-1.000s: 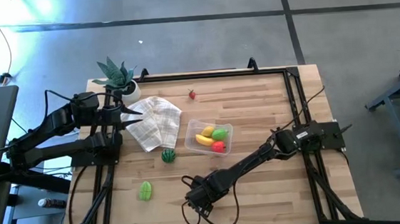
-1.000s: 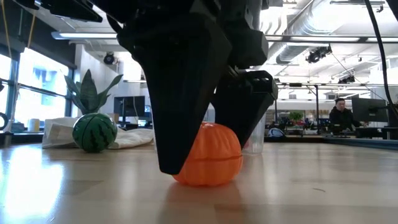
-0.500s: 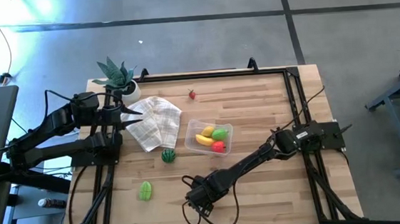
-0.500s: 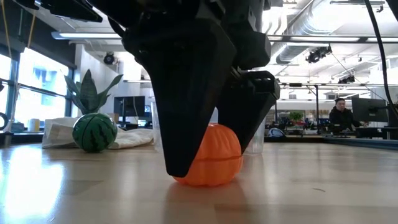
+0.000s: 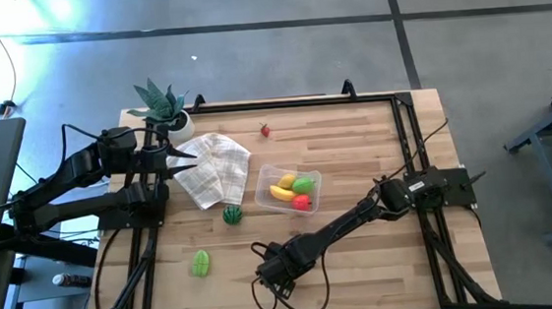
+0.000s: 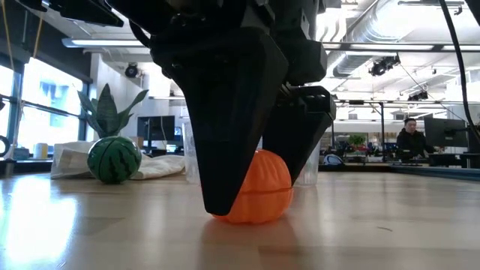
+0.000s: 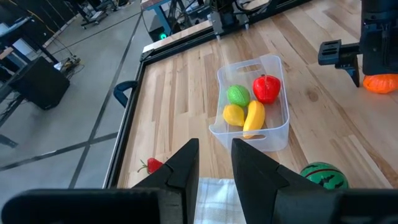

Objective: Pick and placing Produce into tupperware
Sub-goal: Put the orange pumpkin into the transparent container

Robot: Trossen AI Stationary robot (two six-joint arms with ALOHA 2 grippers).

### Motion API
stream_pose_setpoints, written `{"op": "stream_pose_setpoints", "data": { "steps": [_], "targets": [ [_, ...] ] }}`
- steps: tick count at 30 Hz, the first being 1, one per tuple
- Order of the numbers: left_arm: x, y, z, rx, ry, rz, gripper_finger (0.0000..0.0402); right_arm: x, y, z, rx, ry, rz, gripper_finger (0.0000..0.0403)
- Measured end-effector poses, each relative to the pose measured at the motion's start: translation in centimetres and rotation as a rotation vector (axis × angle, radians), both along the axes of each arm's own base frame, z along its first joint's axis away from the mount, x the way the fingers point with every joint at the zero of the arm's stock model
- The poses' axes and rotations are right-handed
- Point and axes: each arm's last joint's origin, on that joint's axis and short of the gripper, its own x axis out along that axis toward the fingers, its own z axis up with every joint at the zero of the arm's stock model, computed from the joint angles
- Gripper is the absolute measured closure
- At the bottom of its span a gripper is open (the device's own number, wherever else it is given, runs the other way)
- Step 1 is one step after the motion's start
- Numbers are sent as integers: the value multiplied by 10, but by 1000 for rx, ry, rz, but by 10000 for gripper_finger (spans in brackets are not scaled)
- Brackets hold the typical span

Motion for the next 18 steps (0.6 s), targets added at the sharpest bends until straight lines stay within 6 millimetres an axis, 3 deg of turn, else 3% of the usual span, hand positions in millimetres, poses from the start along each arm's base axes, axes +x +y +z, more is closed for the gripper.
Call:
{"op": "stream_pose_setpoints", "data": {
  "steps": [18],
  "targets": [
    [0, 0, 0, 0, 0, 0, 316, 0, 0, -1, -1, 3, 7, 132]
  ]
}}
